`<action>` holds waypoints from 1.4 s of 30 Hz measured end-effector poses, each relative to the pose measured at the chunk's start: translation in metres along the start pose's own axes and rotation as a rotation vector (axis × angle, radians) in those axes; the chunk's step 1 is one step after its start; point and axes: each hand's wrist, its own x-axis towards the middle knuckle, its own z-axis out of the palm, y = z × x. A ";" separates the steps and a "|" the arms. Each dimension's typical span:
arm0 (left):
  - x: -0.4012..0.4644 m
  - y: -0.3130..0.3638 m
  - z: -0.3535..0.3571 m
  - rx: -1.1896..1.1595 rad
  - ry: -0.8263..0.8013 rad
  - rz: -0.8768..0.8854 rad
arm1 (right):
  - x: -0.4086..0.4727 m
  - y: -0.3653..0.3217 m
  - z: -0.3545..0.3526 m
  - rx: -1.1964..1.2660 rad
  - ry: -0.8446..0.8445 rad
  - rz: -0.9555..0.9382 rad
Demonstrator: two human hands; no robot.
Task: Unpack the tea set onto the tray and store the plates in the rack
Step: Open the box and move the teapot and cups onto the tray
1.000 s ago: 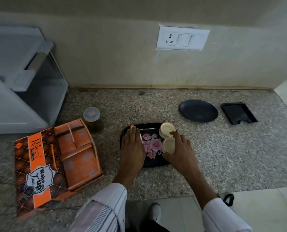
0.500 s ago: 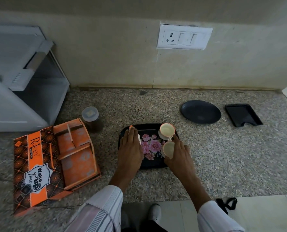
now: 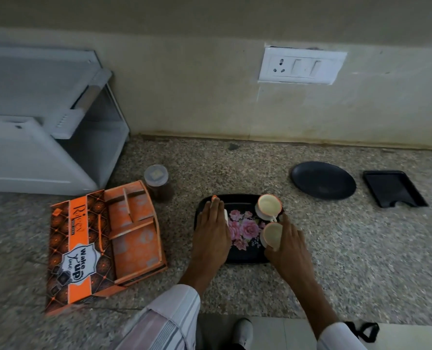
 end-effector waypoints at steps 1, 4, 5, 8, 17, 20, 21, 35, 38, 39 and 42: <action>0.000 -0.001 0.000 -0.003 0.003 0.000 | 0.000 -0.001 0.000 0.001 0.003 0.003; 0.000 -0.002 0.000 -0.021 0.029 0.005 | 0.002 -0.004 -0.001 -0.026 0.082 -0.028; 0.000 -0.002 0.001 -0.026 0.040 0.004 | 0.003 -0.005 -0.002 -0.030 0.109 -0.041; 0.000 -0.003 0.002 -0.033 0.047 0.007 | 0.012 -0.014 -0.005 -0.035 0.141 -0.068; -0.006 -0.019 -0.023 -0.157 0.152 -0.052 | 0.048 -0.079 -0.004 0.021 0.112 -0.288; -0.011 -0.043 -0.035 -0.086 0.217 -0.128 | 0.059 -0.111 0.004 0.082 0.107 -0.391; -0.013 -0.053 -0.037 -0.071 0.247 -0.162 | 0.062 -0.122 0.009 0.088 0.098 -0.417; -0.005 -0.156 -0.032 0.027 0.167 -0.282 | 0.113 -0.274 0.092 0.184 -0.180 -0.563; -0.004 -0.160 -0.029 0.020 0.145 -0.254 | 0.116 -0.275 0.102 0.204 -0.157 -0.544; -0.003 -0.161 -0.028 0.020 0.142 -0.247 | 0.117 -0.276 0.105 0.227 -0.147 -0.531; -0.003 -0.162 -0.028 0.010 0.149 -0.218 | 0.116 -0.275 0.109 0.232 -0.125 -0.520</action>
